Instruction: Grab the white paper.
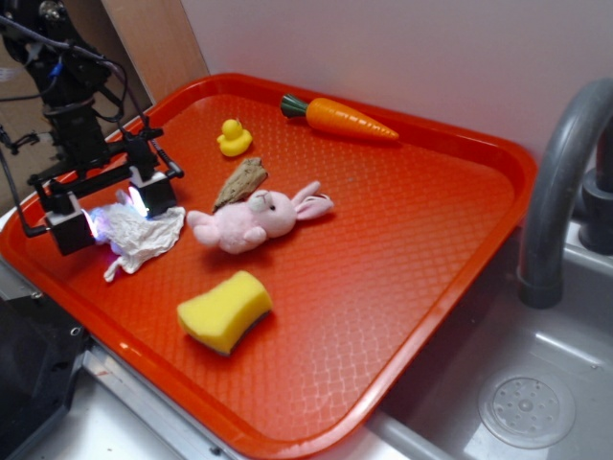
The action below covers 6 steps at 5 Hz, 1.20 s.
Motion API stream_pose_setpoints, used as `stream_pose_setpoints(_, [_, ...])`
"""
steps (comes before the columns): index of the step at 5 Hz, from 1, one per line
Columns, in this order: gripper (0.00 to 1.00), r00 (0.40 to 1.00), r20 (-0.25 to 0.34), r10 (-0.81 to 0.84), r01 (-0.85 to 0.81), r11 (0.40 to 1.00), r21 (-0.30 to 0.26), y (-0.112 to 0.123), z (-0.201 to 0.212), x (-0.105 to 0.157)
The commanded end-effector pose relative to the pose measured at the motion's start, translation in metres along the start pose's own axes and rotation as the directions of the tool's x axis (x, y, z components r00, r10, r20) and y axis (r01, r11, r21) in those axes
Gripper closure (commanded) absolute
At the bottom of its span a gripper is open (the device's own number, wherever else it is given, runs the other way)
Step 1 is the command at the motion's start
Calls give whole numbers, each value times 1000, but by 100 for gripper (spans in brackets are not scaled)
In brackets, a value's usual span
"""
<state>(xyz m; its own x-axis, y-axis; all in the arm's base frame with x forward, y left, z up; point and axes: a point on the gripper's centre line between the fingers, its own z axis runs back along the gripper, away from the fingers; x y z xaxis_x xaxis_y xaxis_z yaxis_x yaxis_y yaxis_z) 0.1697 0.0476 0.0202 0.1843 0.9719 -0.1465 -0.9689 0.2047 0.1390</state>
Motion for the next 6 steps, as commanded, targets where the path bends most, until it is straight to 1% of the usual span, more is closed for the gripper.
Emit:
stream_pose_setpoints(1, [100, 949, 152, -276, 293, 950, -106, -6, 11, 1])
stream_pose_setpoints(2, [100, 856, 207, -473, 498, 862, -90, -17, 18, -1])
stream_pose_setpoints(3, [100, 707, 293, -643, 677, 735, -21, -28, 44, -3])
stream_pose_setpoints(4, [100, 531, 332, -780, 818, 573, 37, -53, 91, -18])
stream_pose_setpoints(5, [100, 336, 324, -884, 923, 378, 75, -65, 136, -48])
stream_pose_setpoints(6, [100, 128, 235, -964, 984, 153, 93, -69, 162, -80])
